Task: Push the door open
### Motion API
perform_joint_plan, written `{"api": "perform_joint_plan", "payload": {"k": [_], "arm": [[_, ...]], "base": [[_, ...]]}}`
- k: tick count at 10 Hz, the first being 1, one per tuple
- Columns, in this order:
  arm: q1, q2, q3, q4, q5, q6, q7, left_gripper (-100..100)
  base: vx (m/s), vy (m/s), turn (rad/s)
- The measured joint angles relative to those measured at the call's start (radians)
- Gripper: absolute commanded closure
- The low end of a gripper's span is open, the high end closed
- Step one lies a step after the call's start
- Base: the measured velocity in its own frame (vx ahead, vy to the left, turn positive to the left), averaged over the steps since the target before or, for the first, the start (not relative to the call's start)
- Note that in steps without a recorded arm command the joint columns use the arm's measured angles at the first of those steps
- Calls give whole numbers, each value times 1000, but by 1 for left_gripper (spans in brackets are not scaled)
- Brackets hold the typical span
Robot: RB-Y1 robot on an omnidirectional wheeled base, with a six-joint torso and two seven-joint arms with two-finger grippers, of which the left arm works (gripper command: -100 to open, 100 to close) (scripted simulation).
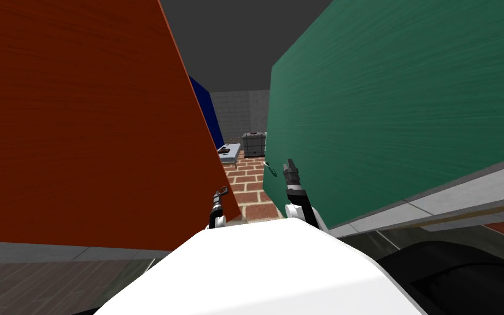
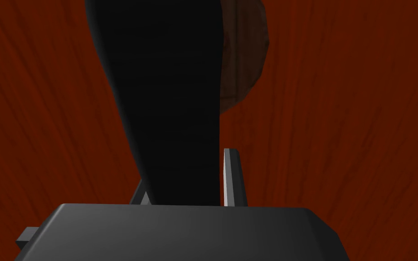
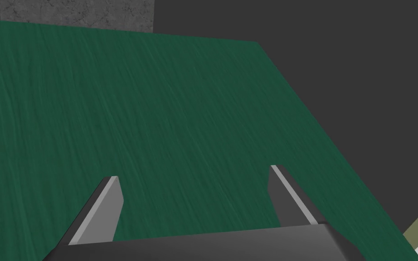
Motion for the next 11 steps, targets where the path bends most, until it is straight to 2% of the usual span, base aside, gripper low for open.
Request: {"api": "perform_joint_plan", "payload": {"k": [1, 2, 4, 6, 9, 10, 11], "arm": [[2, -6, 11, -13, 5, 7, -8, 100], [-3, -9, 22, -8, 11, 5, -11, 100], [-8, -26, 46, -4, 22, -3, -22, 100], [-4, -47, 66, -17, 32, 1, -35, 100], [-3, -37, 75, -3, 38, 1, -40, 100], [-6, -29, 77, 12, 40, -7, -39, 100], [-24, -16, 83, 39, 45, -18, -40, 100]], "base": [[187, -14, 66], [191, -29, 86], [186, -29, 85], [120, -18, 62], [163, 13, 78], [197, -3, 94], [180, 7, 118]]}}
